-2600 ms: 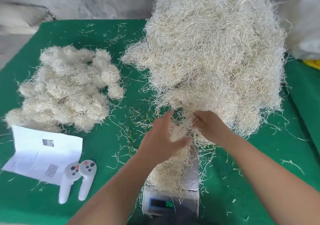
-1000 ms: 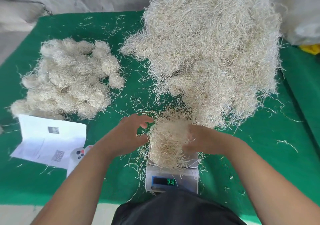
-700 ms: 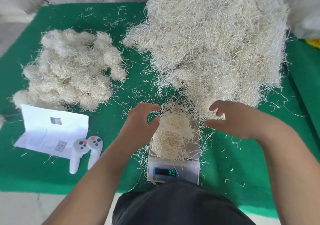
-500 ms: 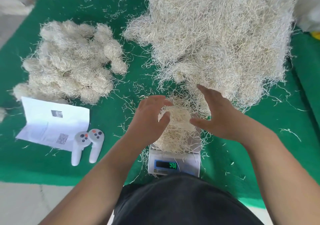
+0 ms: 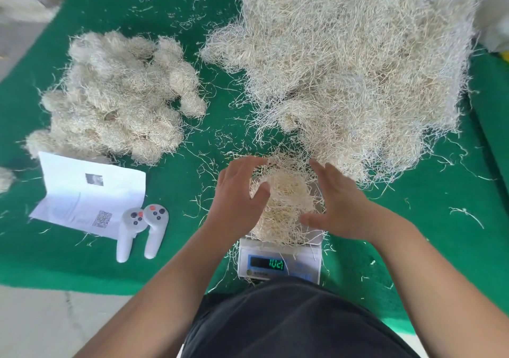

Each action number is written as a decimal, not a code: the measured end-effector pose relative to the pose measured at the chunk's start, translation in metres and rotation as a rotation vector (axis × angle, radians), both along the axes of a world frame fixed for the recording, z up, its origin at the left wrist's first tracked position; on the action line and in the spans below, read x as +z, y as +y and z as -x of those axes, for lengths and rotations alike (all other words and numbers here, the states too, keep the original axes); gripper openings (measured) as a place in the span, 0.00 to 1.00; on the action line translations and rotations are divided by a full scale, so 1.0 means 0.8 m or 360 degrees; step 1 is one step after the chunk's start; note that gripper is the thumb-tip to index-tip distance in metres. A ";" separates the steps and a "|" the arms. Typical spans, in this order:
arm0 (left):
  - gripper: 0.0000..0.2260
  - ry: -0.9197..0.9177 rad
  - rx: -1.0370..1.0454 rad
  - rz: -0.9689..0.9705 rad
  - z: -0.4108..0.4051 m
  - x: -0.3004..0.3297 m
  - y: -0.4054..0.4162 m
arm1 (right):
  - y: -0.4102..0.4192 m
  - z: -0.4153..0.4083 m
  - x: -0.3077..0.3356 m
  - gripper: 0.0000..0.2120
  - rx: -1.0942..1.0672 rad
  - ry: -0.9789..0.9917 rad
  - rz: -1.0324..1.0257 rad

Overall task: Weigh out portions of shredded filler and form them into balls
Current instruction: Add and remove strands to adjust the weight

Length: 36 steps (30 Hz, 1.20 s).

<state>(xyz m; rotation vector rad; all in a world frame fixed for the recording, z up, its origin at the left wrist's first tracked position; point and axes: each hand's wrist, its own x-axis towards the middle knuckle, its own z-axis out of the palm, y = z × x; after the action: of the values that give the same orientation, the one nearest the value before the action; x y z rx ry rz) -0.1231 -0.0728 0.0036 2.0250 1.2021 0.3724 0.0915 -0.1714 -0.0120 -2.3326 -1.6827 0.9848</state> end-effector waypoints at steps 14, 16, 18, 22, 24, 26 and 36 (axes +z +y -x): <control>0.22 -0.1050 0.0934 0.1725 -0.077 0.012 0.003 | 0.043 0.095 -0.029 0.25 -0.0876 0.1283 -0.0730; 0.18 -0.1207 0.1087 0.1693 -0.080 0.019 0.017 | 0.053 0.105 0.009 0.22 -0.0859 0.1418 -0.0928; 0.14 -0.1420 0.1180 0.1703 -0.084 0.025 0.034 | 0.057 0.114 0.032 0.24 -0.0812 0.1306 -0.1193; 0.12 -0.1752 0.1202 0.1779 -0.093 0.050 0.052 | 0.058 0.122 0.066 0.37 -0.0901 0.1130 -0.1271; 0.12 -0.1684 0.1086 0.1556 -0.104 0.060 0.036 | 0.068 0.122 0.080 0.36 -0.1117 0.1808 -0.1079; 0.12 -0.1490 0.0792 0.1039 -0.113 0.056 0.017 | 0.078 0.113 0.097 0.23 -0.1179 0.1931 -0.1018; 0.18 -0.1749 0.0450 0.1491 -0.111 0.132 0.042 | 0.132 0.083 0.167 0.19 -0.1269 0.1881 -0.1309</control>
<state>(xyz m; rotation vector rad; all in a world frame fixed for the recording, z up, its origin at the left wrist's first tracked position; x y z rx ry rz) -0.0339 -0.0396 0.1090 0.6239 0.6917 0.7448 0.0254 -0.0661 0.1214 -1.1680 -0.4320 0.8898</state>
